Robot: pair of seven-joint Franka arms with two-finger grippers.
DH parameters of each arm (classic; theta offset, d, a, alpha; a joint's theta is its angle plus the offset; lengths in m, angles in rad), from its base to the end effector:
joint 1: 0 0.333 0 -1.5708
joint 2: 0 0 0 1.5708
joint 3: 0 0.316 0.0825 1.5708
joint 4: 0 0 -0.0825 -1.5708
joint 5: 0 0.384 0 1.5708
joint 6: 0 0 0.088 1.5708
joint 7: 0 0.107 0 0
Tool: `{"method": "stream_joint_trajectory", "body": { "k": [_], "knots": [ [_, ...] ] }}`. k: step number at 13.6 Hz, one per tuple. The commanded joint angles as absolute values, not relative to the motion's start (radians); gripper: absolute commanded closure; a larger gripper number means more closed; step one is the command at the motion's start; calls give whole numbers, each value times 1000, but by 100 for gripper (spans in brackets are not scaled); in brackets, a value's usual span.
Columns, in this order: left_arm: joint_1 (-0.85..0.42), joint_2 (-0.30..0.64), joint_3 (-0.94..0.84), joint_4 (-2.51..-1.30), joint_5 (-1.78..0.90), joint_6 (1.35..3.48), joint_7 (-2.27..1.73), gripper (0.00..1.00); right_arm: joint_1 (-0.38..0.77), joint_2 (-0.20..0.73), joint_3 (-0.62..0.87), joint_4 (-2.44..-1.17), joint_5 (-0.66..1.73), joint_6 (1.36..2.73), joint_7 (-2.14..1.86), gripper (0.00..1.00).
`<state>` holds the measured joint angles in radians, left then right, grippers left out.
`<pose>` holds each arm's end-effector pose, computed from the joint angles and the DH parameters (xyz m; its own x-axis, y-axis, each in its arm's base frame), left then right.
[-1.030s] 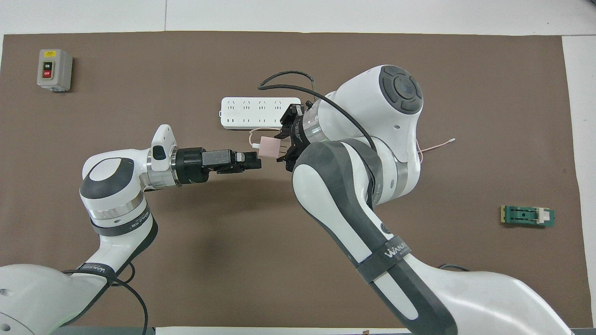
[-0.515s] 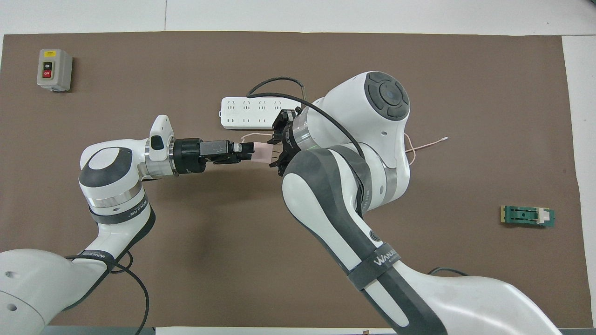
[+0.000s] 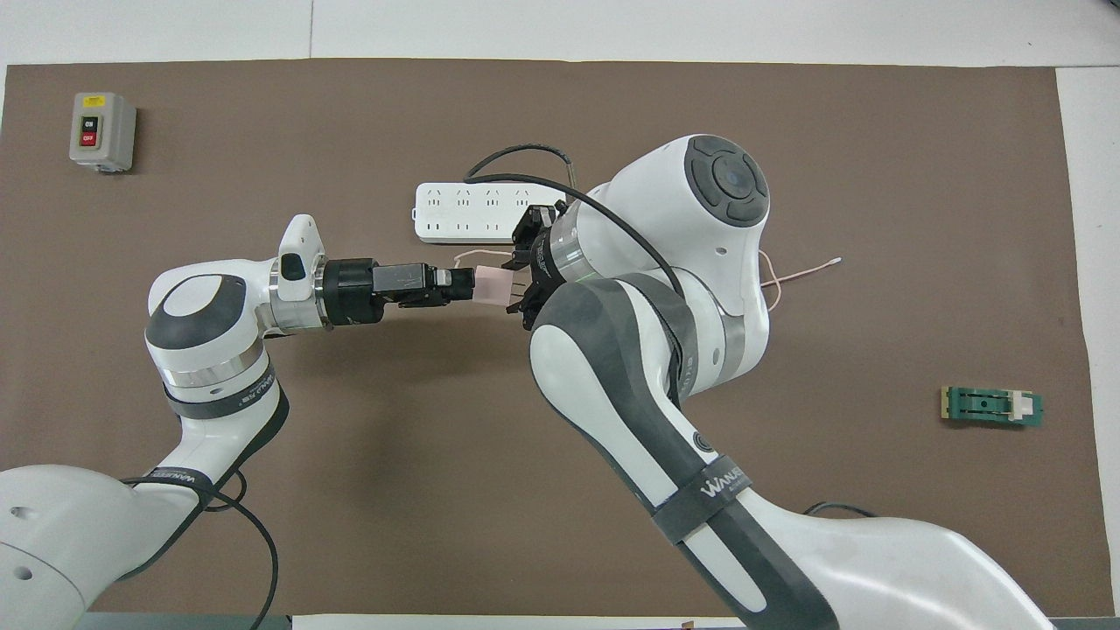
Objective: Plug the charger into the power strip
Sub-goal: 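Grasp the charger with the left gripper while the right gripper holds it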
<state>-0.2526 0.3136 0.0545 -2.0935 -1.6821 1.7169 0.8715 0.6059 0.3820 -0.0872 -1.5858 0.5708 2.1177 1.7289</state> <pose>0.5412 -0.2041 0.3079 0.9992 -0.0221 0.0336 -0.0346 -0.0501 0.9981 0.5796 0.3681 0.4371 0.0940 -0.8732 -0.4783 -0.9947 -0.1024 -0.0084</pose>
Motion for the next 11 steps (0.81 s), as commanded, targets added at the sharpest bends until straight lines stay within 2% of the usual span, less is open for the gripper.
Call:
{"method": "stream_joint_trajectory", "body": {
  "k": [1, 4, 5, 8, 11],
  "knots": [
    [-296, 321, 80, -2082, -1671, 1697, 890, 0, 604, 391, -86, -1582, 586, 2141, 1743, 100],
    [-296, 322, 80, -2082, -1671, 1694, 890, 0, 604, 391, -86, -1582, 586, 2141, 1743, 100],
    [-296, 322, 80, -2082, -1671, 1694, 890, 6, 604, 391, -86, -1582, 586, 2141, 1743, 100],
    [-296, 322, 80, -2080, -1672, 1692, 888, 31, 604, 391, -86, -1582, 586, 2141, 1743, 100],
    [-296, 322, 83, -2079, -1672, 1687, 888, 62, 604, 391, -86, -1585, 584, 2143, 1743, 100]
  ]
}}
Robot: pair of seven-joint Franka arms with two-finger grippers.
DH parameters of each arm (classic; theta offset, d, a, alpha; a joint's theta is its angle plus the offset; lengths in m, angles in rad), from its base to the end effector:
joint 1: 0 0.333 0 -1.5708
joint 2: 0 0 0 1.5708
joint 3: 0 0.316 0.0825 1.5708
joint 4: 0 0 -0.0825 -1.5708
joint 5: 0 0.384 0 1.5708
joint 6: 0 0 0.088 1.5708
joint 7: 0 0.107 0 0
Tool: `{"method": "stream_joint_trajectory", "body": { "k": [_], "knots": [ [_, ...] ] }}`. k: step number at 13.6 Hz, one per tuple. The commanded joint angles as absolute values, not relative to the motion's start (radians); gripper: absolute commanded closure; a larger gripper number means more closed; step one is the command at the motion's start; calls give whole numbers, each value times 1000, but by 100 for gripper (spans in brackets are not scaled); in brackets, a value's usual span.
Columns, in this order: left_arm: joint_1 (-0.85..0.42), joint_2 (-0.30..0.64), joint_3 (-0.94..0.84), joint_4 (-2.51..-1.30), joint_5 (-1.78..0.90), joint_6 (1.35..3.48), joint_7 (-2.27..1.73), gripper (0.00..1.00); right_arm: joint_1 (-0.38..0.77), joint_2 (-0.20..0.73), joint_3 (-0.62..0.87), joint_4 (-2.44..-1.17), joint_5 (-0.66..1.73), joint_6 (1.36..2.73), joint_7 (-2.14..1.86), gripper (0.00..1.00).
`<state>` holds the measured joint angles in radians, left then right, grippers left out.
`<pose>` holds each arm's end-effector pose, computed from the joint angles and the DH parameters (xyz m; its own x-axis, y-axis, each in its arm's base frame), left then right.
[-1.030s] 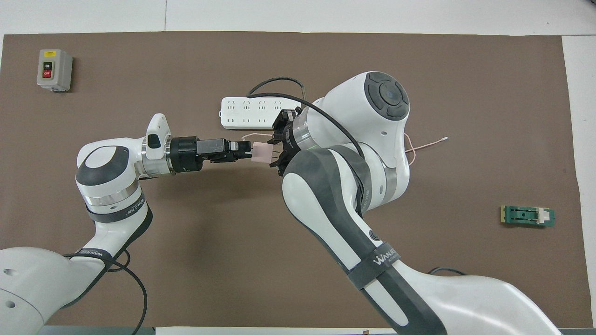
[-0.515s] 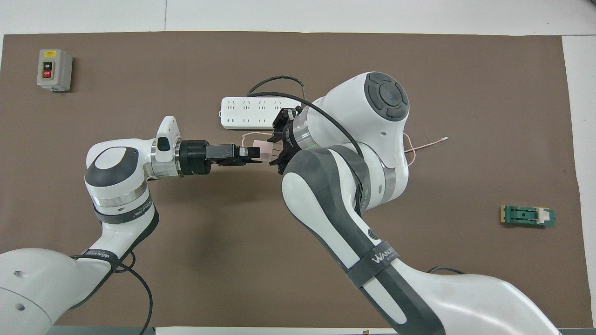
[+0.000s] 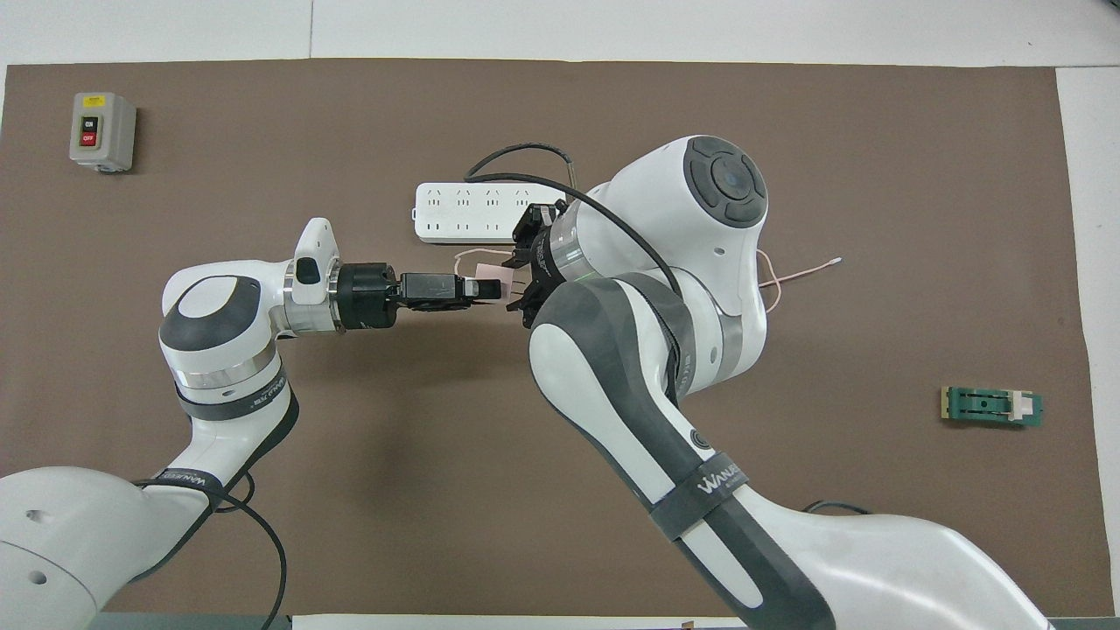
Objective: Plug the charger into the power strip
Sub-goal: 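Grasp the charger with the left gripper while the right gripper holds it, then open the right gripper and withdraw while the left gripper pulls the charger away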
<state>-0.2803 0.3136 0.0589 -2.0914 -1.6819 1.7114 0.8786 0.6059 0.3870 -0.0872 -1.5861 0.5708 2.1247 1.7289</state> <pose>0.5364 -0.2174 0.3090 0.9978 -0.0497 0.0429 -0.0451 -0.0457 0.9979 0.5807 0.3682 0.4342 0.0918 -0.8741 -0.4770 -0.9950 -0.0991 -0.0099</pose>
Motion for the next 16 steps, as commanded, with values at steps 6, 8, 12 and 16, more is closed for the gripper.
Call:
{"method": "stream_joint_trajectory", "body": {
  "k": [6, 8, 12, 16],
  "knots": [
    [-285, 322, 86, -2079, -1671, 1678, 936, 100, 604, 391, -86, -1586, 584, 2143, 1743, 100],
    [-278, 322, 86, -2074, -1671, 1652, 934, 100, 604, 391, -86, -1586, 586, 2143, 1743, 100],
    [-252, 319, 86, -2042, -1629, 1667, 919, 100, 597, 391, -86, -1591, 586, 2140, 1743, 9],
    [-203, 311, 86, -2014, -1549, 1658, 874, 100, 588, 377, -94, -1606, 575, 2129, 1732, 0]
  ]
}}
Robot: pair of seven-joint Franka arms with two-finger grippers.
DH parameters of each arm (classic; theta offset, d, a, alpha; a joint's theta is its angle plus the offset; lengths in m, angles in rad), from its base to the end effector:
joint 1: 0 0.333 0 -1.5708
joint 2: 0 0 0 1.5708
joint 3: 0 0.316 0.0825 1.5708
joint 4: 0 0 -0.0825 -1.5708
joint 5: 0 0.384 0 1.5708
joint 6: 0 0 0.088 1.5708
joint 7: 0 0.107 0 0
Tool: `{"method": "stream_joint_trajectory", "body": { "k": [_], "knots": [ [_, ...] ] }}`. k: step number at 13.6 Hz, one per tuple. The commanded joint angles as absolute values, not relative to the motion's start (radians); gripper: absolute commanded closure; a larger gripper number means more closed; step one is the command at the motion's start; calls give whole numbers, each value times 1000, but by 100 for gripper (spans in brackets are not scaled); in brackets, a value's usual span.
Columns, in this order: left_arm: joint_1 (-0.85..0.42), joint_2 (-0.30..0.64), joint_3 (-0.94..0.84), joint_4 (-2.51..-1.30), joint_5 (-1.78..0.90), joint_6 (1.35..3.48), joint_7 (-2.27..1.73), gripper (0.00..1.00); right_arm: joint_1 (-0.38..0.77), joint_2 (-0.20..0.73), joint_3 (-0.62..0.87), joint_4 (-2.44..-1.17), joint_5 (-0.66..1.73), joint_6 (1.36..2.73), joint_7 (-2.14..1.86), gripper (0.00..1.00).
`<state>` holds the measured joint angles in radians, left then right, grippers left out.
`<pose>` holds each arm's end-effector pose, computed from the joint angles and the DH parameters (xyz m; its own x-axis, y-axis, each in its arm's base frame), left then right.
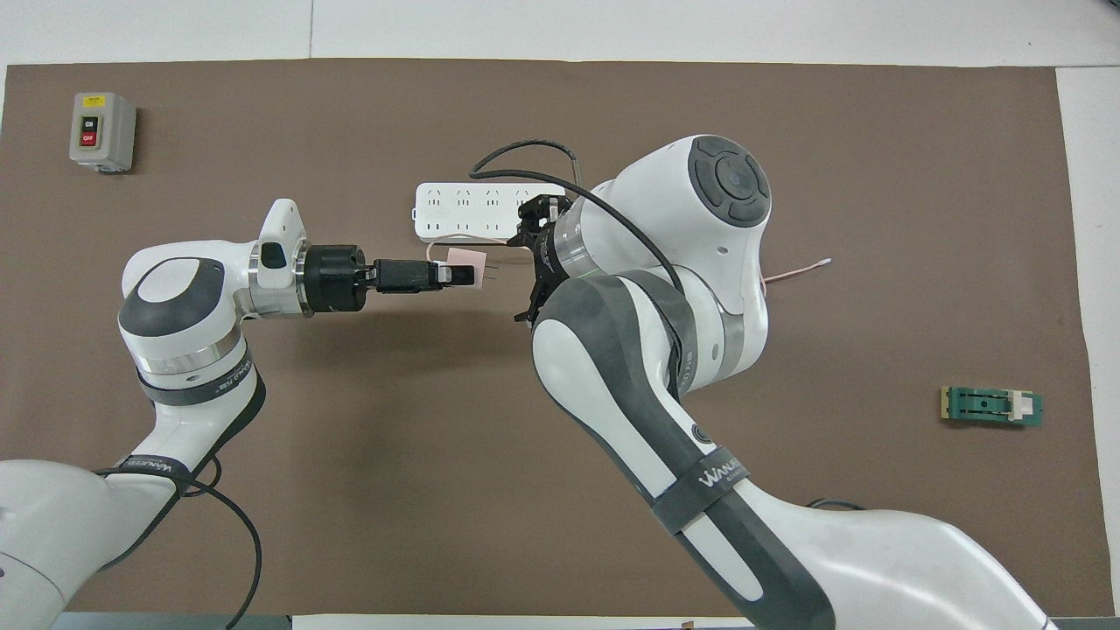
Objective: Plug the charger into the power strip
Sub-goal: 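Open the right gripper and withdraw while the left gripper pulls the charger away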
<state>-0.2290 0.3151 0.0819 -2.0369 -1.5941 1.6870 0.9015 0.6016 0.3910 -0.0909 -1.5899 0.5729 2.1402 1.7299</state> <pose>0.5585 -0.1820 0.3255 0.9902 -0.0627 0.1248 -0.1298 -0.0829 0.9881 0.5849 0.3635 0.4310 0.0799 -0.8755 -0.4766 -0.9965 -0.0824 -0.0158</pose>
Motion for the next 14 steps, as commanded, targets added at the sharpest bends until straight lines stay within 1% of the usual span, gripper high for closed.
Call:
{"method": "stream_joint_trajectory", "body": {
  "k": [1, 2, 4, 6, 8, 11, 14],
  "knots": [
    [-193, 310, 86, -2000, -1530, 1660, 849, 100, 586, 365, -101, -1618, 572, 2126, 1720, 0],
    [-181, 305, 86, -1984, -1479, 1663, 821, 100, 572, 353, -101, -1630, 568, 2122, 1689, 0],
    [-155, 295, 86, -1904, -1346, 1666, 722, 100, 533, 324, -103, -1647, 566, 2080, 1588, 0],
    [-117, 288, 86, -1812, -1194, 1655, 609, 100, 479, 293, -104, -1648, 558, 2001, 1487, 0],
    [-82, 287, 86, -1735, -1067, 1649, 543, 100, 431, 258, -103, -1647, 462, 1909, 1375, 0],
    [-75, 288, 84, -1559, -835, 1587, 332, 100, 378, 210, -103, -1646, 344, 1784, 1173, 0],
    [-77, 288, 84, -1487, -702, 1516, 213, 100, 292, 178, -103, -1644, 285, 1688, 943, 0]
  ]
}}
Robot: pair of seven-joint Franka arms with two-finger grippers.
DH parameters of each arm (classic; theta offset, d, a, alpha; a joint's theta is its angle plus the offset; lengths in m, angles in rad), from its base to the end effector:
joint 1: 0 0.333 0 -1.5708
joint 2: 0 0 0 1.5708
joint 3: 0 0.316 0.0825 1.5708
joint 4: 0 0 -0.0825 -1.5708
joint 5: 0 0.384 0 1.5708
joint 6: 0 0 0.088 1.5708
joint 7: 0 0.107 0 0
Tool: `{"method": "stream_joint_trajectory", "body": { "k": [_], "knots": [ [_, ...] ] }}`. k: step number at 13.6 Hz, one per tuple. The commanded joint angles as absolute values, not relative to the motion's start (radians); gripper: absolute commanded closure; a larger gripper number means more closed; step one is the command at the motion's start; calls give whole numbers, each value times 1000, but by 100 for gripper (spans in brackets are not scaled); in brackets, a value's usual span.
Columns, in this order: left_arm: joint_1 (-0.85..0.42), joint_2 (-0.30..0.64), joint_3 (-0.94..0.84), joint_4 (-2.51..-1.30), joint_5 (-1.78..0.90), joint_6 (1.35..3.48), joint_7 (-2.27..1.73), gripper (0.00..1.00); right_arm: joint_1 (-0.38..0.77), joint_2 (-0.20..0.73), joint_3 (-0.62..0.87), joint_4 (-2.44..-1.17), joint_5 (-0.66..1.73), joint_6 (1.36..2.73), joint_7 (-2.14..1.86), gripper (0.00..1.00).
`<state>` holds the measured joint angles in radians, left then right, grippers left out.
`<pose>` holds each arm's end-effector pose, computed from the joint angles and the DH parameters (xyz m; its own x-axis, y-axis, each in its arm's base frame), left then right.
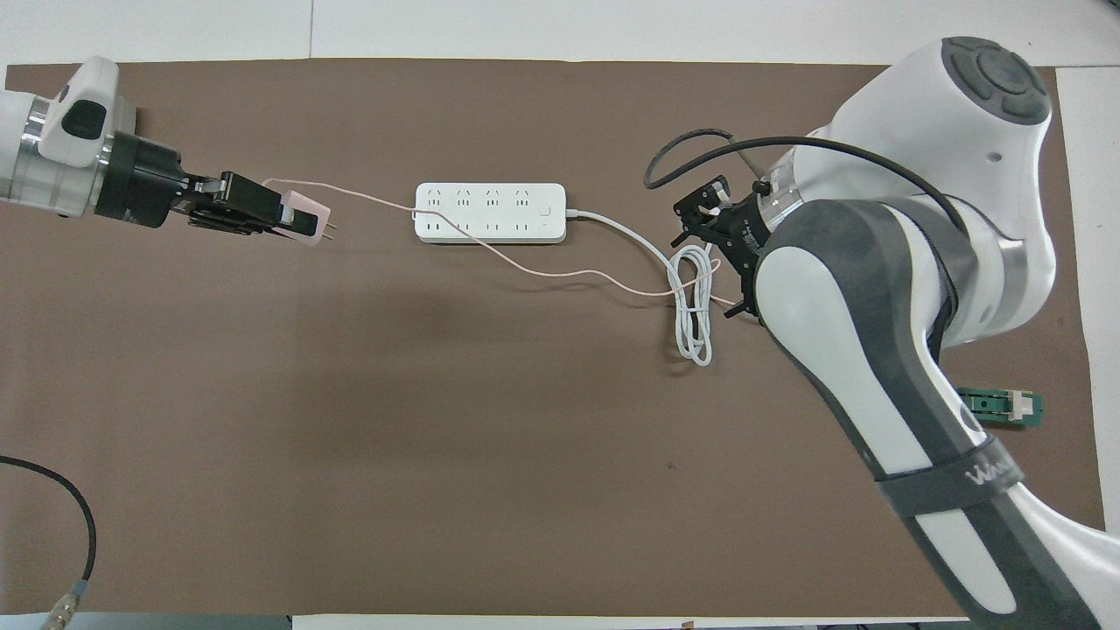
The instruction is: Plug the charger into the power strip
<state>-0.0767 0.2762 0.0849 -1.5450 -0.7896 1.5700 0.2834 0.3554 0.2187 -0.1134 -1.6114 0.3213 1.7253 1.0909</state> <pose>0.6247 -0.0769 0.5033 0.9802 -0.1914 -0.0497 -0.0992 -0.6931 0.7140 0.5923 0.1820 0.4939 0.5865 -0.7521 -0.3007 -0.7945 -0.6064 -0.0329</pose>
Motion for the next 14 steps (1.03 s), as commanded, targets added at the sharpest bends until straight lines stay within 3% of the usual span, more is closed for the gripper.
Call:
{"method": "stream_joint_trajectory", "body": {
  "k": [1, 7, 14],
  "knots": [
    [-77, 287, 86, -1468, -671, 1497, 209, 100, 264, 166, -103, -1644, 278, 1665, 858, 0],
    [-75, 238, 87, -1387, -508, 1499, 201, 100, 235, 65, -101, -1644, 121, 1576, 540, 0],
    [-92, 250, 84, -1316, -280, 1476, -78, 100, 192, 5, -97, -1658, 35, 1529, 283, 0]
  ]
}}
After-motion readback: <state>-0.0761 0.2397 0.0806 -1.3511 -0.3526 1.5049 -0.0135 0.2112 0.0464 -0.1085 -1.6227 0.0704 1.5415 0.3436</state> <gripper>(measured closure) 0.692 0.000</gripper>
